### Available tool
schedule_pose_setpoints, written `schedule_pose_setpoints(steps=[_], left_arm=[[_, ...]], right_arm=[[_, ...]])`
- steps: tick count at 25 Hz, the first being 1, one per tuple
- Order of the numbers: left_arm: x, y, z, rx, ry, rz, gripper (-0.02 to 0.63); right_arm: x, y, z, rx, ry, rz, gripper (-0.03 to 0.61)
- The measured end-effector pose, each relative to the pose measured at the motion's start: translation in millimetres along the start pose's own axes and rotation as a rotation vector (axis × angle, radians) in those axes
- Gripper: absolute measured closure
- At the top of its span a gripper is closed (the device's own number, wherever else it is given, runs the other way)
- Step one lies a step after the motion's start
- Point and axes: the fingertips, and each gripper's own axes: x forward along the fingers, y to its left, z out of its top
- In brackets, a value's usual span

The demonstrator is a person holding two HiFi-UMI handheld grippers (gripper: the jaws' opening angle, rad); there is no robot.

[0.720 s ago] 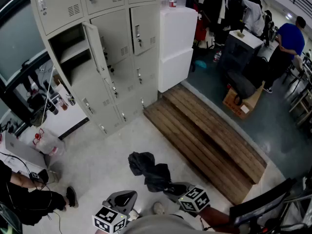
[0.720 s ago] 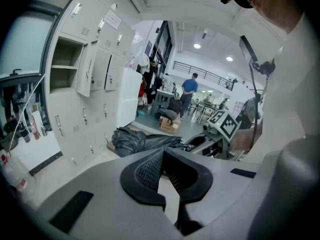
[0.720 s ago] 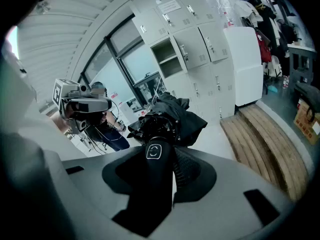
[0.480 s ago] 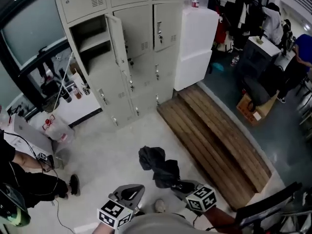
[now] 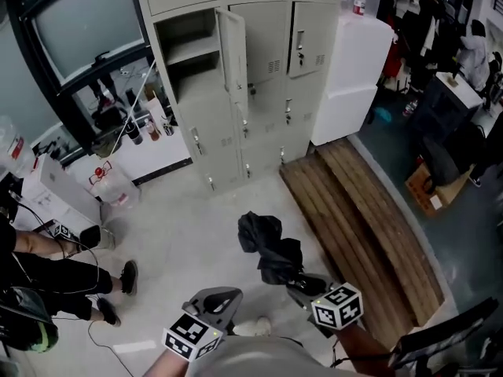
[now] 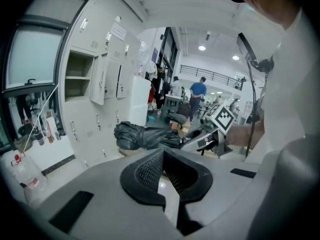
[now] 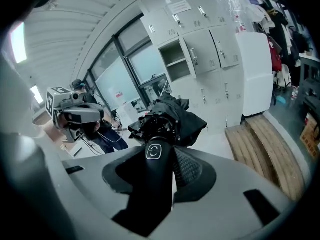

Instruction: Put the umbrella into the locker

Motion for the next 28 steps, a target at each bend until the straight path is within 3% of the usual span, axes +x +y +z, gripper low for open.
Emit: schedule_pose_setpoints(steps=[3, 7, 17, 28], left_arm=[[-4, 22, 5, -0.016, -0.025, -0.004, 0.603], [-12, 51, 17, -0.085, -0.091, -0.081, 0.603], [-42, 180, 64, -0.016, -0.131, -0.167, 0.603], [-85, 295, 73, 0.014, -0.16, -0.189, 0.603]], right_arm=[[15, -1, 36, -0.029, -0.039, -0.003, 0.423], [38, -1, 86, -0.057, -0.07, -0.024, 0.423], [113, 14, 227, -0.108, -0.148, -0.113, 0.423], [200, 22, 351, -0.052, -0.241, -0.154, 0.423]])
